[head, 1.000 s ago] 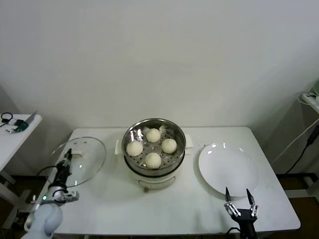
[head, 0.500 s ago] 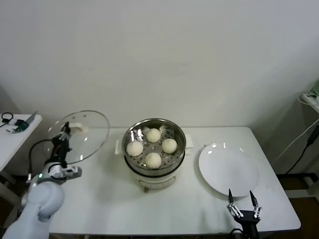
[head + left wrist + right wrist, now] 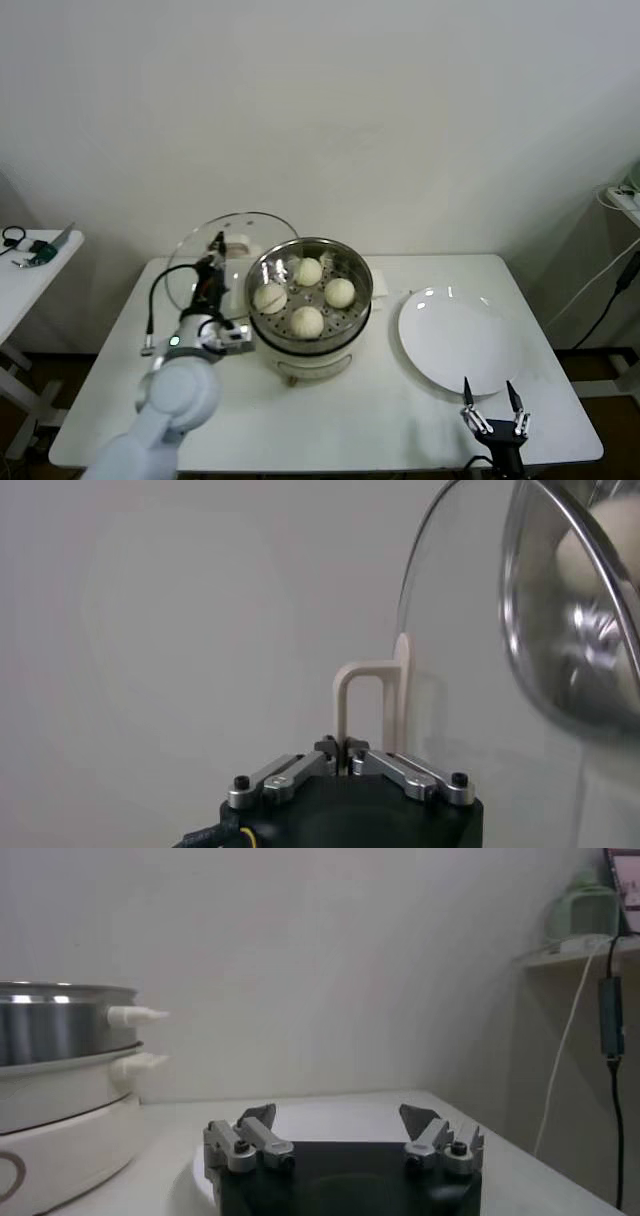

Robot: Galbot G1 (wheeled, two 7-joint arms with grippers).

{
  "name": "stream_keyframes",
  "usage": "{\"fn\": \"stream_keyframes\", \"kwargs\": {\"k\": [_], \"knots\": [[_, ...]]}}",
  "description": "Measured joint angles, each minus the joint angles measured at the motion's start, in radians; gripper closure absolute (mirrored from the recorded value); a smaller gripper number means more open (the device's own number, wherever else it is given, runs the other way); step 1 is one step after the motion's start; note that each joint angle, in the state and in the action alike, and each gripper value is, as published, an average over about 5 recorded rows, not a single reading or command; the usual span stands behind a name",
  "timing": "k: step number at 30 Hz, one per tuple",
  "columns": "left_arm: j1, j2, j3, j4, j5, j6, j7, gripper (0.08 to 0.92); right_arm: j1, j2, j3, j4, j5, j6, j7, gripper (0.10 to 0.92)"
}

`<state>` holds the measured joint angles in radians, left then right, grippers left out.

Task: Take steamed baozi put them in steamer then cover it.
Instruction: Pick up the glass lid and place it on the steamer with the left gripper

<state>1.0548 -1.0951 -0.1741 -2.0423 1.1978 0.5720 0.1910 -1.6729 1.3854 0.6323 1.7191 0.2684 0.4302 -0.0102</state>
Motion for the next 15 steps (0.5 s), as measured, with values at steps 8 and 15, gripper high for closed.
{"fn": "stream_keyframes", "kwargs": {"k": [8,15], "knots": [[-0.064,-0.098,0.159,0.014,0.135,0.066,0.050,0.867,0.003,-0.008,-0.001,-0.008,0.010,0.007,0.001,0.203],[-0.085,-0.199,0.233,0.080,0.226,0.087,0.059,0.867,-0.001,-0.014,0.002,-0.011,0.018,0.018,0.003,0.203]]}}
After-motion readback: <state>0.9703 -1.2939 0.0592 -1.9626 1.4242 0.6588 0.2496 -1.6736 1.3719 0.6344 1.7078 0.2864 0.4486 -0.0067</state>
